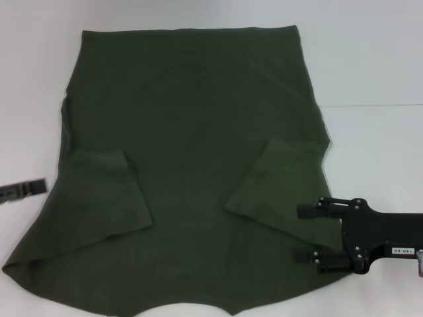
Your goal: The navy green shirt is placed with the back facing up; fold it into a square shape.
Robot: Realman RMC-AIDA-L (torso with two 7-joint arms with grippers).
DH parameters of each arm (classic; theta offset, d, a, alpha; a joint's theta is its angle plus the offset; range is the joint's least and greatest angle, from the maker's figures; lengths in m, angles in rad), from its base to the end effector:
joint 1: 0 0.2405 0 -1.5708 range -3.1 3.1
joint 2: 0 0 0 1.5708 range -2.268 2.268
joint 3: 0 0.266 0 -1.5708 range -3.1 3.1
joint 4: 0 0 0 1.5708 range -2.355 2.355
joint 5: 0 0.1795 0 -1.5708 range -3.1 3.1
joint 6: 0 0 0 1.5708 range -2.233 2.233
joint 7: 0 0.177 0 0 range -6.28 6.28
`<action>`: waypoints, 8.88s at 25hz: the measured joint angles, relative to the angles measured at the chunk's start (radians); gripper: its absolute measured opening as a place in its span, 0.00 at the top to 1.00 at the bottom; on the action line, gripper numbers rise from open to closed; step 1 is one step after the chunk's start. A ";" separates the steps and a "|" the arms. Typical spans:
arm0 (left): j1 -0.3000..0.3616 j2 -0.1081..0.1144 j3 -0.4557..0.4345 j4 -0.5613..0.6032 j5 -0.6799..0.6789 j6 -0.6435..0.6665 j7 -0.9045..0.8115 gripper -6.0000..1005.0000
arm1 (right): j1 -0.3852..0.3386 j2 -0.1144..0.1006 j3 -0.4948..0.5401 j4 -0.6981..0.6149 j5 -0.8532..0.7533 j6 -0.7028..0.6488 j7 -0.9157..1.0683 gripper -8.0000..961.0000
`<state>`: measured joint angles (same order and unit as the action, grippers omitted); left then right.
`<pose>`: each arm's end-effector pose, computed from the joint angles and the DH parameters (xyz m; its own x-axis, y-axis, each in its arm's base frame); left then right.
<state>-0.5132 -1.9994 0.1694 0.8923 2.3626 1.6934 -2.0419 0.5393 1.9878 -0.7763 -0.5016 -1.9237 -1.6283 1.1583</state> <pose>-0.3113 0.3237 0.0692 0.3076 0.7273 0.6135 0.9392 -0.3356 -0.0730 0.2440 0.3066 -0.0273 0.8461 -0.2030 -0.4929 -0.2952 -0.9484 -0.1162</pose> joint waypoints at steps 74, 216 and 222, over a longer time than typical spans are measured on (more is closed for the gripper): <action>0.005 0.008 -0.073 -0.170 0.302 -0.222 -0.227 0.44 | 0.039 -0.014 0.006 0.017 -0.050 -0.015 0.018 0.10; -0.039 0.008 -0.045 -0.260 0.205 -0.301 -0.112 0.97 | 0.306 0.013 0.029 0.106 -0.305 0.329 1.247 0.12; -0.039 0.008 -0.047 -0.263 0.204 -0.302 -0.103 0.97 | 0.306 -0.012 0.029 0.091 -0.278 0.300 1.251 0.13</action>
<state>-0.5521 -1.9910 0.1226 0.6288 2.5664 1.3914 -2.1446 0.8452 1.9761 -0.7469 -0.4102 -2.2017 -1.3281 2.4093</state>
